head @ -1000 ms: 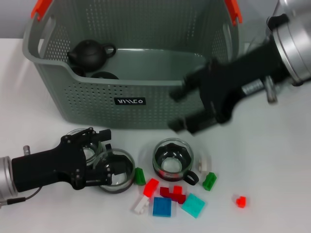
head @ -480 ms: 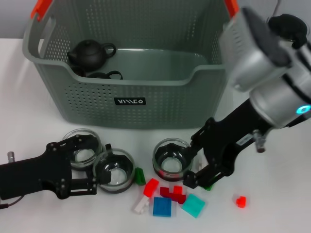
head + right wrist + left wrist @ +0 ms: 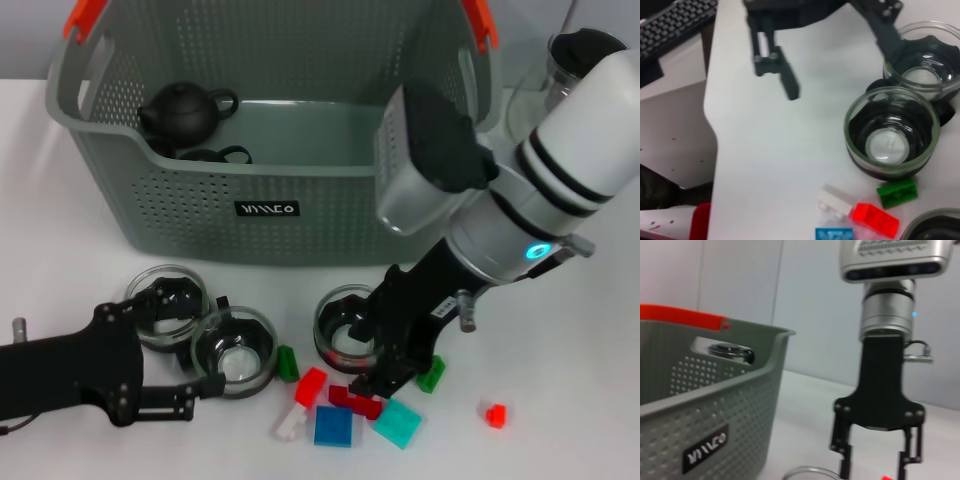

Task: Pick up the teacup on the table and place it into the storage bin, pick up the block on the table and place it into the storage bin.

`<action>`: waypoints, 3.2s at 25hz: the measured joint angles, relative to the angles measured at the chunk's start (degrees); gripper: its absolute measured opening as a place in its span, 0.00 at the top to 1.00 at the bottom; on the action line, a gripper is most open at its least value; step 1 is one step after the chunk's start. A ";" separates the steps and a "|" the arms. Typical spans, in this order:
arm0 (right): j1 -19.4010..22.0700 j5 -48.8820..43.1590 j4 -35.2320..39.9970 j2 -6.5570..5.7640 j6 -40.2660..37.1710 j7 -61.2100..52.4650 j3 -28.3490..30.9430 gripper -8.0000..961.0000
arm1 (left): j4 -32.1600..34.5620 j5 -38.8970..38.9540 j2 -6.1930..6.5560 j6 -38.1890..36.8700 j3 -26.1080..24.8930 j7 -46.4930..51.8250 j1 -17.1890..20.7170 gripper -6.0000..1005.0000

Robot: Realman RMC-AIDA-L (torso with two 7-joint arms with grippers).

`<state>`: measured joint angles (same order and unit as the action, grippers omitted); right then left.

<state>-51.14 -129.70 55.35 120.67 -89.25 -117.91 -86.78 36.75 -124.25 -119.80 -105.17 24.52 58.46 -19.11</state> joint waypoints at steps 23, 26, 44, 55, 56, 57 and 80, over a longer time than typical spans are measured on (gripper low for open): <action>-0.93 2.29 -6.40 0.27 15.02 -2.50 -11.13 0.29 | 0.80 -1.26 0.10 -0.86 -0.23 -0.10 0.13 0.07; -1.00 2.28 -6.78 0.27 15.70 -2.50 -11.21 0.29 | 0.74 -1.23 0.10 -0.66 -0.27 -0.10 0.13 0.07; -1.37 2.27 -9.16 0.21 18.73 -2.47 -13.27 0.34 | 0.34 -0.65 0.10 -0.54 -0.38 -0.09 0.13 0.07; -1.89 2.46 -8.39 0.10 16.49 -2.86 -12.92 0.83 | 0.34 -0.80 0.16 -0.81 -1.82 -0.10 0.20 0.07; -1.89 2.47 -8.25 0.06 16.30 -2.93 -12.90 0.85 | 0.34 -0.84 0.16 -0.81 -1.83 -0.10 0.21 0.07; -1.83 2.50 -7.92 0.01 16.01 -2.99 -12.86 0.87 | 0.34 -0.85 0.17 -0.81 -1.83 -0.10 0.21 0.07; 0.83 6.73 27.11 -0.47 -11.12 -6.33 18.89 0.93 | 0.15 -0.64 -0.23 -0.83 -1.85 -0.10 0.27 0.07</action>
<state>-50.31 -122.96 82.46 120.20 -100.36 -124.24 -67.89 36.89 -124.88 -120.03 -106.00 22.67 58.36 -18.84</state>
